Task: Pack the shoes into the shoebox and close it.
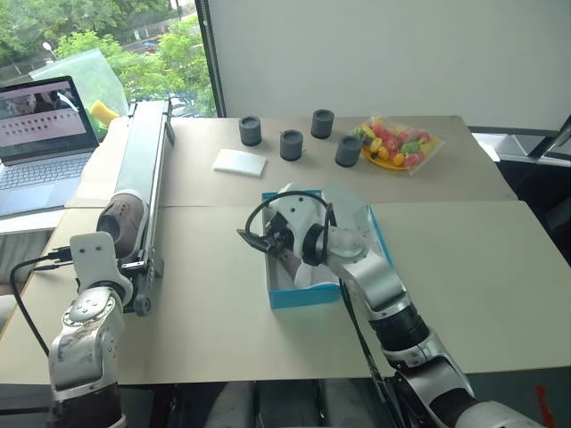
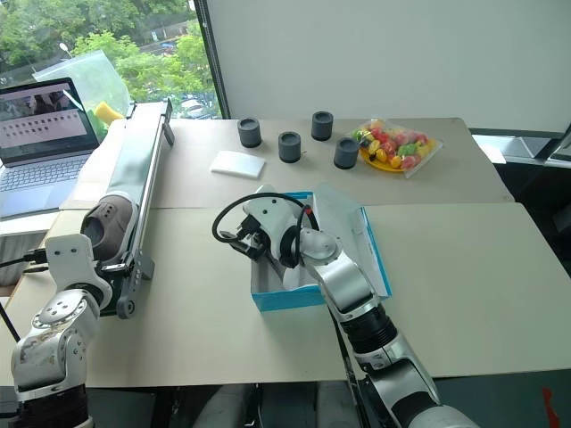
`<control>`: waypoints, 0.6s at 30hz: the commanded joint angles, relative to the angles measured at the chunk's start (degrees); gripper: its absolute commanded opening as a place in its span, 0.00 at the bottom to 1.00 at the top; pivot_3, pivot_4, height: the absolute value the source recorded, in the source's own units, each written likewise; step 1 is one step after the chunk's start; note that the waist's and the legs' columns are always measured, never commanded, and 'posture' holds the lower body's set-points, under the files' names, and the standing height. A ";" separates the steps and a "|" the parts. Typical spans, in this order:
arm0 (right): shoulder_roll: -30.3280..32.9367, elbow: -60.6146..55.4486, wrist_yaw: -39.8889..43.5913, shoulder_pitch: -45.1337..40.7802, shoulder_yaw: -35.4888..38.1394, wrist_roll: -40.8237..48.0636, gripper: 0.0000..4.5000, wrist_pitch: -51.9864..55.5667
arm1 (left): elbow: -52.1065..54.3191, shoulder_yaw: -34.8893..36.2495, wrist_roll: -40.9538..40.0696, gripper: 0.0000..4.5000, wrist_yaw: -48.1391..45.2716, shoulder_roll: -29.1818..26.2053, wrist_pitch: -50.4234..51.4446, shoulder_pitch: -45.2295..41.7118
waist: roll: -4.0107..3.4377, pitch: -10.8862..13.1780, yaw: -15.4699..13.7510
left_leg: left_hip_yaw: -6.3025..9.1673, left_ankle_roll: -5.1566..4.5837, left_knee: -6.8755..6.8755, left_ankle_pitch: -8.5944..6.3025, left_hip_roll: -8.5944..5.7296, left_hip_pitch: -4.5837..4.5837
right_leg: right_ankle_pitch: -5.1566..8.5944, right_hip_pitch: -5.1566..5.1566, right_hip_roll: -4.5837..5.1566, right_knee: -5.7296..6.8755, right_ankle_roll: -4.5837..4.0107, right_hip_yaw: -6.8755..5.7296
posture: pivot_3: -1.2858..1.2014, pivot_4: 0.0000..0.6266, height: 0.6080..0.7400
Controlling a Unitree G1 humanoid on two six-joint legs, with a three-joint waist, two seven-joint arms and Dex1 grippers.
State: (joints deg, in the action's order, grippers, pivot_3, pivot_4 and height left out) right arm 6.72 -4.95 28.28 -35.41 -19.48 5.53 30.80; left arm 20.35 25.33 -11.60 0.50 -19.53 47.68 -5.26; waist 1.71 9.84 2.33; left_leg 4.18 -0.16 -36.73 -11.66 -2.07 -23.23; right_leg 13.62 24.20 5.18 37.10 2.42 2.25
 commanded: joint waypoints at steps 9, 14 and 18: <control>-0.76 -2.81 -0.37 -1.55 2.21 0.94 1.00 1.43 | 1.76 3.23 -1.79 0.58 0.98 1.29 1.19 -2.52 | 0.00 -0.01 -0.06 | 0.00 0.01 0.00 0.01 0.00 0.09 | -0.01 -0.06 -0.01 0.04 -0.02 0.00 | 0.52 0.24 1.00; -2.99 -1.75 -1.52 -2.38 4.97 3.07 1.00 3.63 | 4.57 -0.15 3.80 0.58 3.41 -0.41 -7.61 -3.05 | 0.05 -0.02 -0.08 | 0.01 0.02 0.00 0.01 0.00 0.03 | -0.02 -0.01 -0.01 0.03 -0.03 0.00 | 0.52 0.24 1.00; -10.88 -0.27 -5.25 -4.74 16.38 14.85 1.00 16.75 | 6.94 -8.46 11.77 0.58 3.46 -2.41 -17.89 -0.71 | 0.07 -0.02 -0.15 | 0.01 0.05 0.00 0.00 0.01 -0.06 | -0.03 0.08 -0.01 0.02 -0.04 0.02 | 0.52 0.24 1.00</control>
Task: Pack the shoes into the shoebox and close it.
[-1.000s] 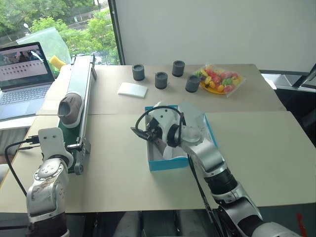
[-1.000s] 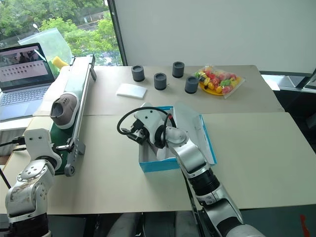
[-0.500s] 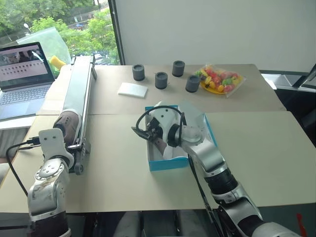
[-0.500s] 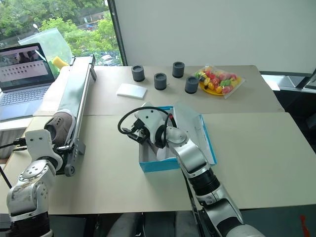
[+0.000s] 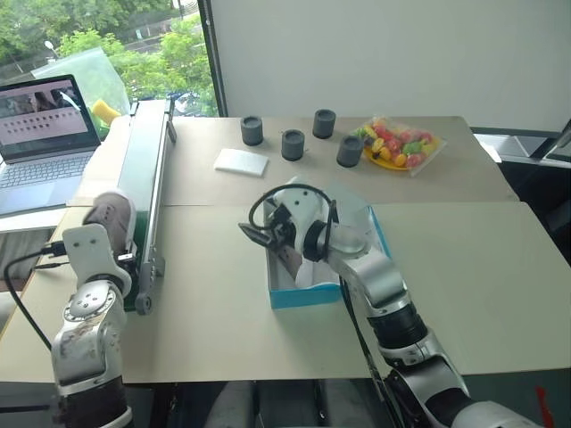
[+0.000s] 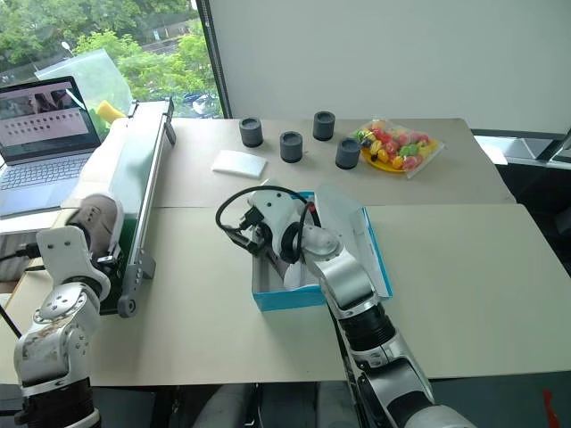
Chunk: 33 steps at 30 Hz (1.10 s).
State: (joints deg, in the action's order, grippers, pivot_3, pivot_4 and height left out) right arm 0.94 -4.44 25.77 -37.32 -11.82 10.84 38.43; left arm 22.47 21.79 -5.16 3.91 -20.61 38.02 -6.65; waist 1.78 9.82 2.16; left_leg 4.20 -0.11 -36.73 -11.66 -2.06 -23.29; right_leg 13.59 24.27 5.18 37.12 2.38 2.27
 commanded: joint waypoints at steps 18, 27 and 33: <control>-12.59 3.37 -19.03 -7.81 27.31 46.60 1.00 30.45 | 21.42 -11.88 -38.78 0.58 -12.21 10.34 12.98 -0.06 | -0.01 -0.02 0.98 | -0.11 -0.04 -0.04 -0.01 0.09 0.11 | -0.02 -0.14 -0.22 0.01 -0.02 0.10 | 0.52 0.24 1.00; -11.23 2.57 -22.87 -7.65 26.47 51.27 0.75 27.40 | 20.05 -12.39 -40.19 0.58 -10.56 8.43 13.41 -1.44 | -0.01 -0.02 0.41 | -0.12 -0.04 -0.10 -0.01 0.08 0.05 | -0.02 -0.13 -0.22 -0.02 -0.01 0.10 | 0.52 0.24 1.00; -10.32 2.41 -25.11 -7.30 25.25 53.10 0.33 26.62 | 19.07 -13.40 -39.01 0.58 -10.45 6.58 13.04 -1.24 | -0.01 -0.01 0.42 | -0.12 -0.04 -0.10 -0.01 0.09 0.06 | -0.02 -0.13 -0.23 -0.02 -0.01 0.10 | 0.52 0.24 1.00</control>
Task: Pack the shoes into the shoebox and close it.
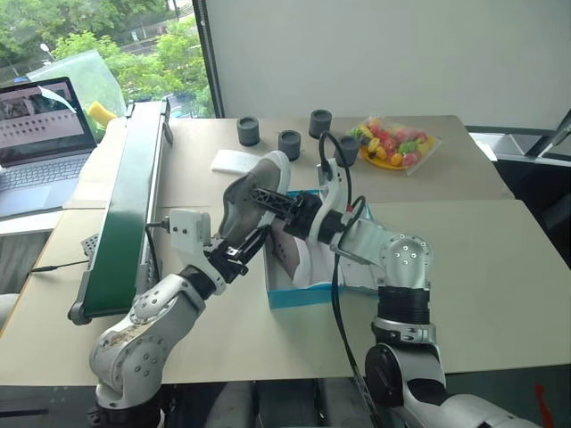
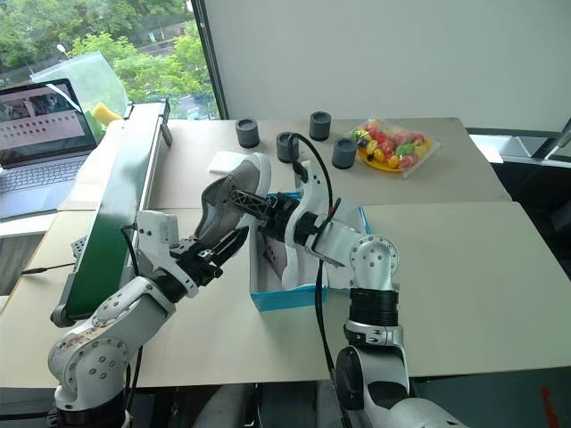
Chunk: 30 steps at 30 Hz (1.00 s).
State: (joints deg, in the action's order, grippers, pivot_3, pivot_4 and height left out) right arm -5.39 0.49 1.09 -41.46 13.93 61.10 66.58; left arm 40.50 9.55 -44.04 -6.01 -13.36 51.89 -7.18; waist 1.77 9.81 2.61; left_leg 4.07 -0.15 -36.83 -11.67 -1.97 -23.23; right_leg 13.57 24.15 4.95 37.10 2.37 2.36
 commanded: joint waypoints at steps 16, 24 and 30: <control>-3.58 -0.87 -4.66 -3.60 -0.34 3.24 0.11 -5.24 | 1.80 -4.61 4.43 1.00 -1.68 -4.23 -3.27 0.96 | 0.00 0.00 -0.04 | 0.00 0.00 0.00 0.00 0.00 -0.02 | 0.00 0.00 0.00 -0.02 0.00 0.00 | 0.52 0.24 1.00; 1.64 4.53 -9.37 -9.67 3.24 -1.00 0.11 -12.85 | 4.78 -2.31 3.20 1.00 -3.85 -7.31 -3.76 7.00 | -0.04 0.03 0.06 | -0.02 0.00 0.01 0.00 0.00 -0.05 | 0.00 0.05 0.00 -0.02 0.00 0.01 | 0.52 0.24 1.00; 10.69 5.36 -9.02 -11.75 -0.31 -1.49 0.11 1.14 | 4.33 -1.95 3.75 1.00 -4.08 -8.10 -4.82 8.79 | -0.05 0.03 -0.53 | -0.03 0.00 0.07 0.00 0.02 -0.04 | 0.01 -0.01 0.01 -0.12 -0.01 -0.04 | 0.52 0.24 1.00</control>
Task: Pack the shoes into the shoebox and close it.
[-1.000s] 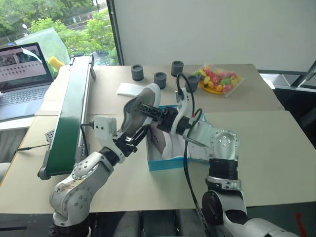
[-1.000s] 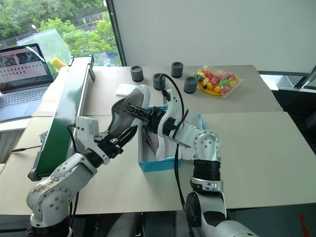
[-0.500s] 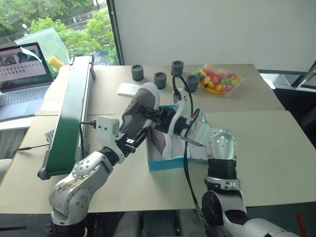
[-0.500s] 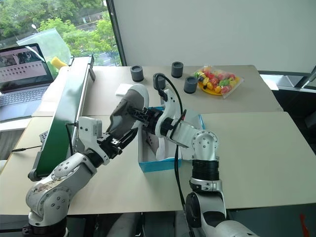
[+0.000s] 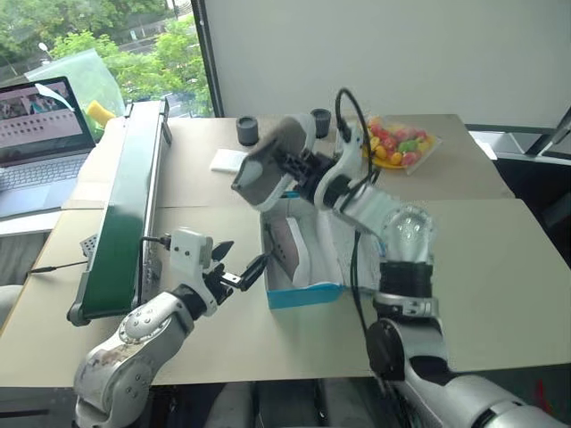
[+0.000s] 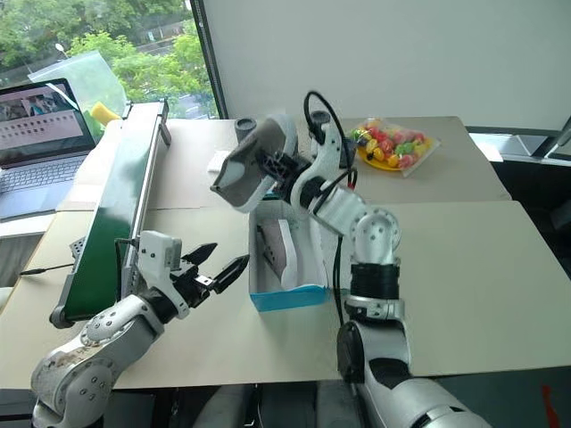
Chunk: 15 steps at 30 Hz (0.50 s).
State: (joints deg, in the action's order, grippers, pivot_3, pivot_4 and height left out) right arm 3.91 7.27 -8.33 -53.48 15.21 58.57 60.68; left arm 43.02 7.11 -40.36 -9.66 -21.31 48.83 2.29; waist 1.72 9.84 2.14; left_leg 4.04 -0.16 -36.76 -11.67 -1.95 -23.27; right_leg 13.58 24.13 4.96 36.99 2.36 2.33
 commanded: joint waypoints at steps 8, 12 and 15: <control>5.60 -8.89 1.22 8.94 -6.83 0.49 0.11 23.89 | 2.04 0.36 -0.36 1.00 -0.04 0.01 -1.56 -1.77 | 0.00 0.00 0.24 | -0.03 -0.02 0.00 -0.01 0.01 -0.07 | 0.00 0.03 0.03 -0.01 0.00 0.03 | 0.52 0.24 1.00; 4.45 -9.81 0.97 11.55 -8.32 -2.45 0.11 25.73 | 3.12 0.02 -0.57 1.00 -0.85 -0.90 -1.43 -1.19 | 0.00 0.00 0.36 | -0.05 -0.02 0.00 -0.01 0.01 -0.01 | 0.00 0.01 0.01 0.01 0.00 0.04 | 0.52 0.24 1.00; 3.85 -8.66 2.04 10.52 -9.68 -4.87 0.11 26.38 | 3.96 0.11 -1.19 1.00 -1.85 -2.08 -1.16 -0.66 | 0.00 0.00 0.46 | -0.07 -0.02 0.00 -0.01 0.02 0.02 | 0.01 -0.01 -0.01 0.02 0.00 0.05 | 0.52 0.24 1.00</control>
State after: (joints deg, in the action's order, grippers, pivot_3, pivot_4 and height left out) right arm 8.15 -0.83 -7.41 -41.98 7.08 54.99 85.64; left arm 44.23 6.94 -40.67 -10.55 -22.86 48.55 1.45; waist 1.72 9.84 2.60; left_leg 3.97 -0.18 -36.77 -11.68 -1.93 -23.25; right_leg 13.58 24.12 4.95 36.99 2.36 2.38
